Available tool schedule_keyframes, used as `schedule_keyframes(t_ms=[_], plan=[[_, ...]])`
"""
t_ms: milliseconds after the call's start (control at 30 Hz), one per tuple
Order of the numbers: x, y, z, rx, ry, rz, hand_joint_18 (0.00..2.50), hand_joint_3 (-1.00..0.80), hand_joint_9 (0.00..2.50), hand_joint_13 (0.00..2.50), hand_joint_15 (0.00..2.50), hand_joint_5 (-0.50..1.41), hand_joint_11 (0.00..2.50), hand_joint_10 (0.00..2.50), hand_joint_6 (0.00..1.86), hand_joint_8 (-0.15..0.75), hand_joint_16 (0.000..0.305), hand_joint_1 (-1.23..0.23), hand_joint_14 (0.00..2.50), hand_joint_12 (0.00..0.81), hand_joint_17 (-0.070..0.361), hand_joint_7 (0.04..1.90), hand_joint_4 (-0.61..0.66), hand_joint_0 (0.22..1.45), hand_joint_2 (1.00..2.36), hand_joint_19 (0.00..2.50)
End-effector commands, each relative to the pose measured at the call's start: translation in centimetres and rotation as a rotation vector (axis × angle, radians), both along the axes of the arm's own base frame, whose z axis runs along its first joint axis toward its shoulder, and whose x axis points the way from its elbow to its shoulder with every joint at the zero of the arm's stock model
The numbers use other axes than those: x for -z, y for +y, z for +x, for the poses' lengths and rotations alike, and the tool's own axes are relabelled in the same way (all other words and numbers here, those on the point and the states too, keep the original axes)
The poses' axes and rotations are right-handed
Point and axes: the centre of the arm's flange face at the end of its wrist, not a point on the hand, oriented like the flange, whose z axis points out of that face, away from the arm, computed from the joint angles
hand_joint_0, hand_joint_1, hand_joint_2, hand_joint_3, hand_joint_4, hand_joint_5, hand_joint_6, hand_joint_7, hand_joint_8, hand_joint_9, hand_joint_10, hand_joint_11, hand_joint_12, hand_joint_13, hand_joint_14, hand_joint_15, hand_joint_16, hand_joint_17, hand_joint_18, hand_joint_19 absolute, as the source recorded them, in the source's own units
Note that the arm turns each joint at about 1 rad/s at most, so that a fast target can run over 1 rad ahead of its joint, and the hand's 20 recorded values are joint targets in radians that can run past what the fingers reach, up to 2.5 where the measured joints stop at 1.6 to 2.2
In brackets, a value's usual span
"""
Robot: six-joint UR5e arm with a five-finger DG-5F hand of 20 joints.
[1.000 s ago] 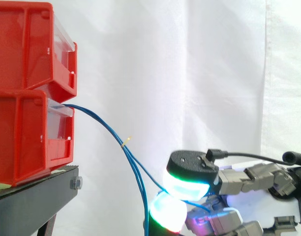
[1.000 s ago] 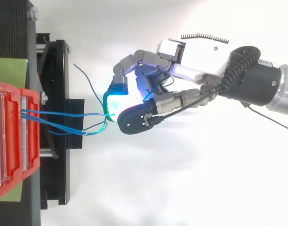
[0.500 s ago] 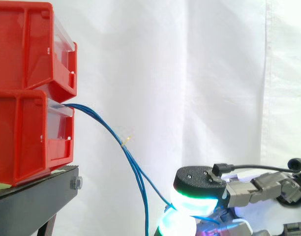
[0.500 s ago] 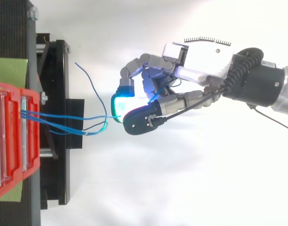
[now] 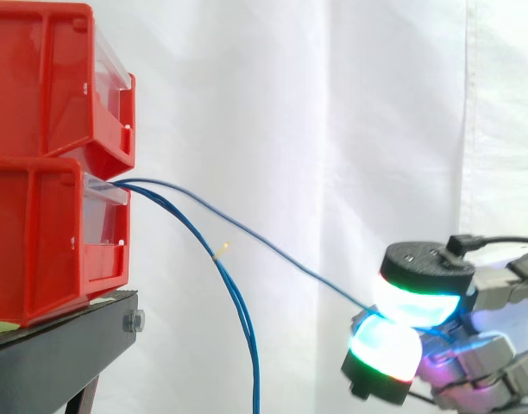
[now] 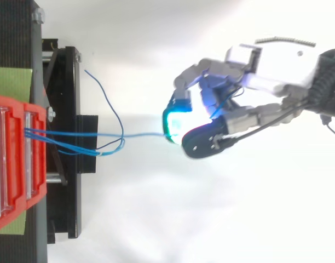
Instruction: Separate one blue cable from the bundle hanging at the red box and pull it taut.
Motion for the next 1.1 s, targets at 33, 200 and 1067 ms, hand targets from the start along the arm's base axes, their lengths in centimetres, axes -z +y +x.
schedule_keyframes(t_ms=[33,200,1067], plan=[[-0.1,-0.7,-2.5,0.08,-0.025,0.036,1.17,-0.2,0.49,0.77,1.15,-0.16,0.88,2.5,0.93,0.283,0.036,-0.71,2.5,0.312,0.08,1.04,0.03,0.65,1.02,1.57],[0.7,-0.7,-3.1,0.089,-0.02,0.08,1.18,-0.19,0.5,0.77,1.15,-0.16,0.87,2.5,0.93,0.277,0.037,-0.71,2.5,0.314,0.083,1.04,0.03,0.65,1.02,1.56],[0.7,-0.7,-3.1,0.089,-0.014,0.049,1.19,-0.19,0.56,0.8,1.18,-0.16,0.94,2.5,0.92,0.288,0.037,-0.73,2.49,0.327,0.084,1.08,0.04,0.65,1.02,1.56]])
